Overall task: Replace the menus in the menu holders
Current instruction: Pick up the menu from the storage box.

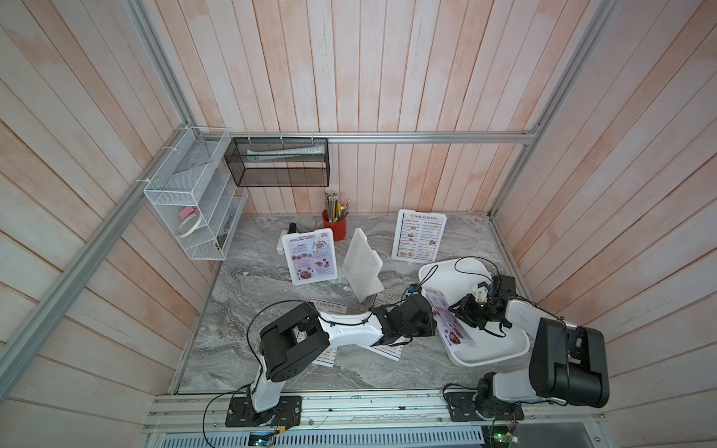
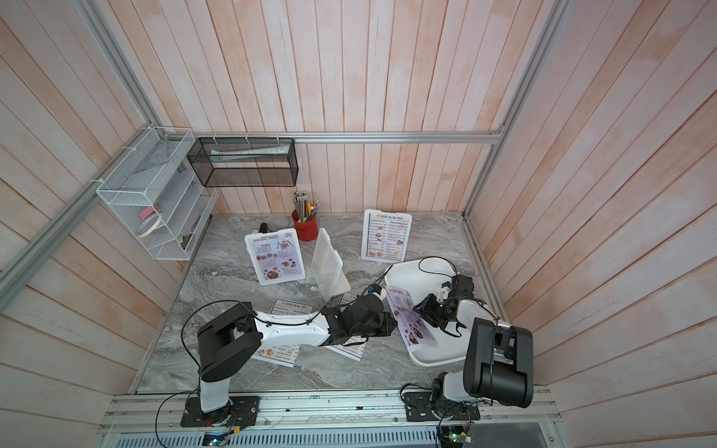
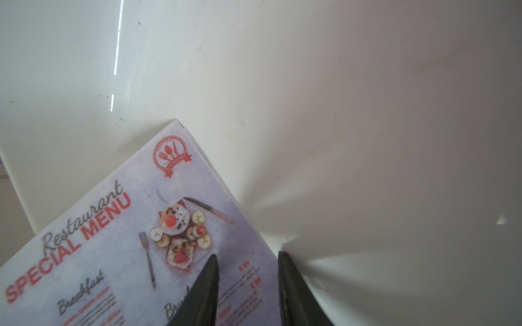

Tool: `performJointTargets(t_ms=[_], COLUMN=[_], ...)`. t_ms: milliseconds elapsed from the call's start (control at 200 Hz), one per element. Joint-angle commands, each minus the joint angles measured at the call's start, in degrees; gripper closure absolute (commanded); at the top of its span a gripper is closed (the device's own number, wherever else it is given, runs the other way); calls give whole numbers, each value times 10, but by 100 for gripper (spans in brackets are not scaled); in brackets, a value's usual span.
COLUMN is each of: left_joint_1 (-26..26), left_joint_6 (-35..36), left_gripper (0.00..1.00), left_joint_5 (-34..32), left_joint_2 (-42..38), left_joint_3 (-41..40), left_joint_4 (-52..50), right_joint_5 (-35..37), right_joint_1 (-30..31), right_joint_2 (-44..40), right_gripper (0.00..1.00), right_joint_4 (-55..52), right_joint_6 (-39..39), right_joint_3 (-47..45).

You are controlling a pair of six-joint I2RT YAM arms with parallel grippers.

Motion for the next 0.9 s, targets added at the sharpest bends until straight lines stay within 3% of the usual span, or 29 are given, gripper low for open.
performJointTargets(t_ms=[0, 605, 895], left_joint_1=[6, 16, 19], left_joint_6=[-7, -4, 5], left_gripper=[83, 81, 94], left_joint_5=[2, 12, 10], left_joint_2=[-2, 21, 14], left_joint_3=[0, 27, 34], left_joint_4=[24, 22, 15], right_joint_5=[23, 22, 27], right_joint_1=[-2, -2, -5], right_joint_2=[10, 6, 6], right_gripper=[63, 63, 63], right_joint_4=[-22, -24, -27], right_joint_6=[-5, -5, -5], right_joint_3=[-3, -2, 7])
